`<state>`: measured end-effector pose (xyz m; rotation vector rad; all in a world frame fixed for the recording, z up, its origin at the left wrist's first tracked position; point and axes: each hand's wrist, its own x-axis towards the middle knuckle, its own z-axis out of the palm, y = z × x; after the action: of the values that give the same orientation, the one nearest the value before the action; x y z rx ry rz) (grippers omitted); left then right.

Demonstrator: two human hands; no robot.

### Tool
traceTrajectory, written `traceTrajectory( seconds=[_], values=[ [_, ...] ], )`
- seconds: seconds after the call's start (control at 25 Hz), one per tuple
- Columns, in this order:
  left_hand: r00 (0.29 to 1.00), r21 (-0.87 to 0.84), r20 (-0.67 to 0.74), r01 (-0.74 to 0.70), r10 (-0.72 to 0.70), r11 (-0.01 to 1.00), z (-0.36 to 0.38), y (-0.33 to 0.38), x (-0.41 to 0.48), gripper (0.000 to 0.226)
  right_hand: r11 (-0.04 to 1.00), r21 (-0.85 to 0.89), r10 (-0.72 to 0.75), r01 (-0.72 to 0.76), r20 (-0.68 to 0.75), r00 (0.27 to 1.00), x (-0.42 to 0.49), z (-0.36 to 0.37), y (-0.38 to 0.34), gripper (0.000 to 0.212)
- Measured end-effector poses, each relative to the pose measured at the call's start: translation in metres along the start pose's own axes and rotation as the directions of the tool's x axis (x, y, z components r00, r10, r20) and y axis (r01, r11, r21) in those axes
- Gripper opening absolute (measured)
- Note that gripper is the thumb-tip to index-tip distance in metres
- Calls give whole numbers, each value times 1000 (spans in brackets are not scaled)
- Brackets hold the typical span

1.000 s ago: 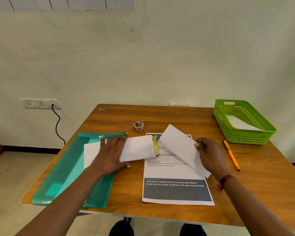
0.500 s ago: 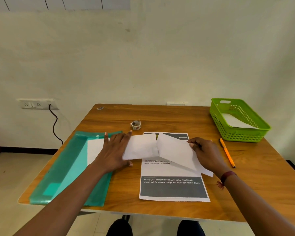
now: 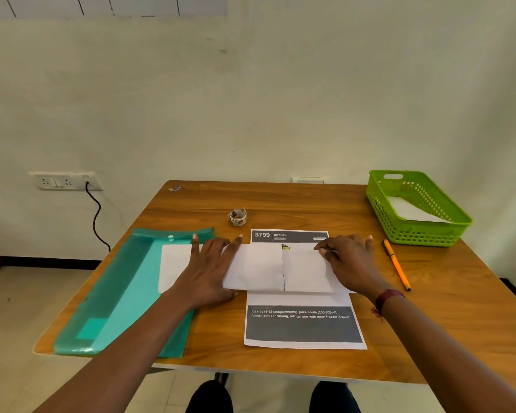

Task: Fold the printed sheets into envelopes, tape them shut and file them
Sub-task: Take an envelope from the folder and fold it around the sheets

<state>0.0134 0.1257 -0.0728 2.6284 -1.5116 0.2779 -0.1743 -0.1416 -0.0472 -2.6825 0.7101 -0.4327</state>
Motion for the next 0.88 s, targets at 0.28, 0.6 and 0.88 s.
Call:
traceTrajectory(
  seconds=[0.28,0.6,0.88],
  values=[
    [995,53,-103,7,-1,999,7,29,6,107,999,-6,-48,48,-122,991,-2,26,-28,22],
    [951,52,-299,100,-80,994,20,34,0,104,651,750,501,-115,-310,808,-32,64,-7,46],
    [942,42,-326,101,-82,994,25,31,3,105,529,845,541,-83,-259,800,-31,71,5,27]
  ],
)
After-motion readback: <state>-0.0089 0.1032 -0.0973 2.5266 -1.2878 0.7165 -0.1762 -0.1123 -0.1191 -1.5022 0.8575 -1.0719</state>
